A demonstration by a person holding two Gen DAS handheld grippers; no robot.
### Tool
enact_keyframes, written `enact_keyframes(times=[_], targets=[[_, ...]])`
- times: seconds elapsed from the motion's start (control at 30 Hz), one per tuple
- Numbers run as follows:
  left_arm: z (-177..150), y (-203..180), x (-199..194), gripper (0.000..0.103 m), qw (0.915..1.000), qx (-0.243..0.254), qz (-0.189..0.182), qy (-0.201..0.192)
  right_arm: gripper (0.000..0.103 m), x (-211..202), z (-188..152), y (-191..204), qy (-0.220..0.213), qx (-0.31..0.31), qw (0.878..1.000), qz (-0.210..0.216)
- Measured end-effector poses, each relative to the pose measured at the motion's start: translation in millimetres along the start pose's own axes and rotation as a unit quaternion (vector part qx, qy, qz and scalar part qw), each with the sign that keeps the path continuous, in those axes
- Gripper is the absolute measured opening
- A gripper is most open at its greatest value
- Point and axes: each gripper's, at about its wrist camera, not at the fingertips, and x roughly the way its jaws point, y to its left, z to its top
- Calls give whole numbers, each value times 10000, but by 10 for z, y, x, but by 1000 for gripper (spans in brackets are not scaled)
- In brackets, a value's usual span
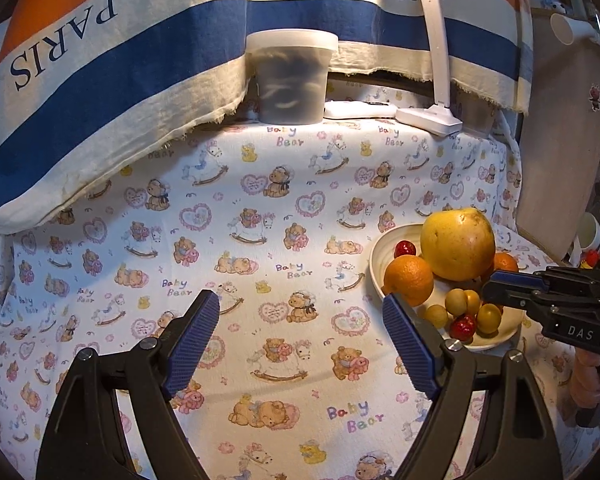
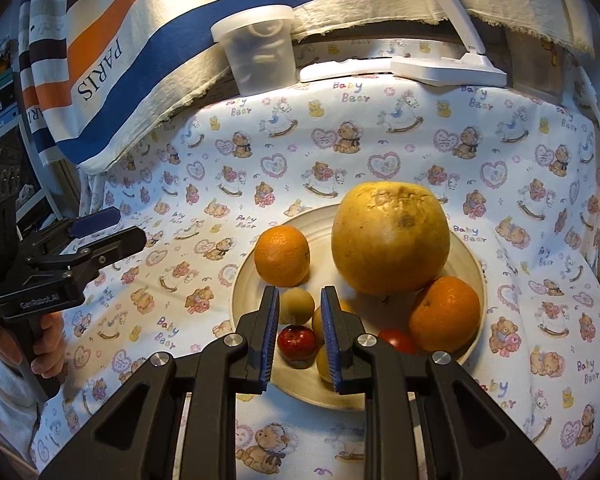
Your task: Organize fruits
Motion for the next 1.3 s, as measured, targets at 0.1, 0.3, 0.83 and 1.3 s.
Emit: enact_keyframes(times=[0.1,0.3,0.83,1.3], targets=[[-6,-19,-11,83,10000,45,39,-38,22,-25,13,-22,-32,37,10000,-12],[-20,-83,-63,83,9997,63,72,-202,28,-140,30,-12,-307,-4,9993,-200],[-147,-195,-207,102,9947,-45,158,-1014,102,-451,-14,-21,-1431,9,9864,-812],[-175,-204,-341,102,9892,-148,391,-1402,102,-458,-91,75,-1698,-252,9782,-1166]])
